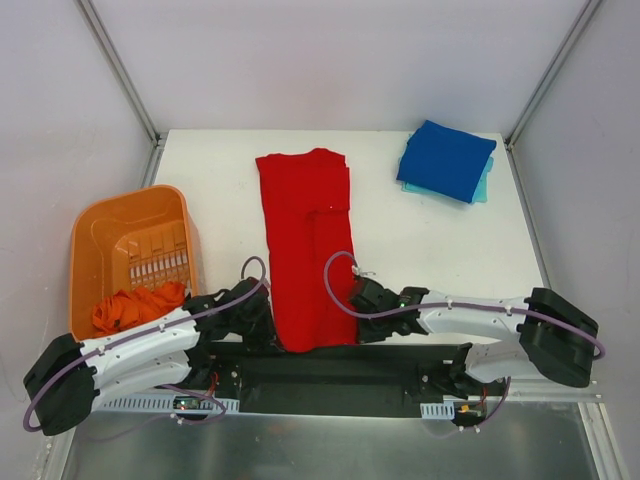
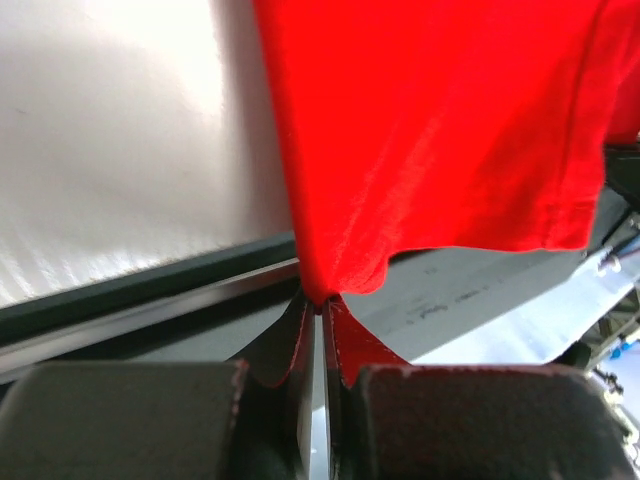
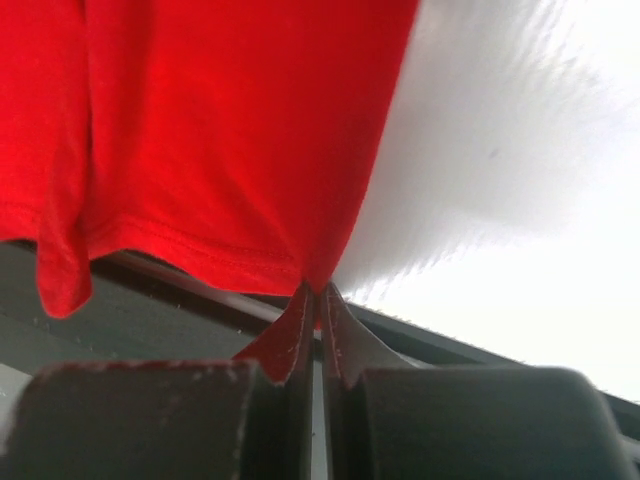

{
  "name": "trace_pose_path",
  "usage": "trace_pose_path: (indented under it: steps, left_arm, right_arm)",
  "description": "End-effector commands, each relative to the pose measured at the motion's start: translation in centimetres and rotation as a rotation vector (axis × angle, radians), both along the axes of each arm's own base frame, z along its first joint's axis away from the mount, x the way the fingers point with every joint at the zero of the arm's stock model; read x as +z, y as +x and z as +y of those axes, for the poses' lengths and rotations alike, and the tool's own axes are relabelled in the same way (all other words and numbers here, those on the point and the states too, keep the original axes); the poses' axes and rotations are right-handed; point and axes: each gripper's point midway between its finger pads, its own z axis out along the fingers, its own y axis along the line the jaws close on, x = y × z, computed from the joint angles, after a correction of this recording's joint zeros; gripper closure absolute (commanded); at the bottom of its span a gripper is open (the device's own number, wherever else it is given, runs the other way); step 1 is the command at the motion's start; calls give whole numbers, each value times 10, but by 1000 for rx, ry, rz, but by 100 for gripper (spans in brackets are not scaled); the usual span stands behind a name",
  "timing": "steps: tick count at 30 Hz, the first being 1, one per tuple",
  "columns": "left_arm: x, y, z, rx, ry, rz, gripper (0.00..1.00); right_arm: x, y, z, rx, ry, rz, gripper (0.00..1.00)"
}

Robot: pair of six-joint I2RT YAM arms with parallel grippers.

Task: Fold and stack the t-shirts
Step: Fold the tshirt

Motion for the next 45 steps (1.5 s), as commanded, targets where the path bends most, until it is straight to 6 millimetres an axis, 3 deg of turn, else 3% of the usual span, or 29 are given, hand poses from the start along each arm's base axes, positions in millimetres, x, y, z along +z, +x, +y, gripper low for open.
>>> trace_pose_path:
  steps: [1,7,11,16,18,20,21,23,24,30,35,40,41,45]
  left_arm:
    - [23,2,-13,-38,-62,-32,100]
    - [52,36,-23,-9,-66,-193,100]
    - [81,72,-29,13,-41,-316,100]
    - [96,130,-6,164,28,-396,100]
    - [106,148,-2,171,50,-432,100]
    - [117,172,5,196,88,-482,100]
    - [120,179,7,202,101,-493,100]
    - [131,198,11,215,119,-523,100]
    - [124,205,12,217,144,-503,100]
    - [126,254,20,217,226,-520,100]
    - [116,288,23,206,233,-476,100]
    - [101,304,28,221,238,-425,100]
    - [97,307,28,220,241,-415,100]
    - [84,318,24,200,232,-379,100]
  right_arm:
    - [15,-10,12,58,33,3,99]
    - [57,19,6,48,18,-148,99]
    - [83,50,11,32,38,-217,99]
    - [121,103,27,13,46,-325,99]
    - [123,125,28,-16,32,-325,99]
    - [138,146,35,-27,46,-354,99]
    - [132,159,33,-47,24,-341,99]
    - [143,176,39,-44,36,-358,99]
    - [138,188,38,-55,21,-349,99]
    - [132,238,41,-71,-14,-339,99]
    - [124,264,42,-79,-39,-325,99]
    - [117,287,47,-83,-22,-301,96]
    - [107,291,45,-92,-35,-279,96]
    - [96,299,47,-105,-31,-247,95]
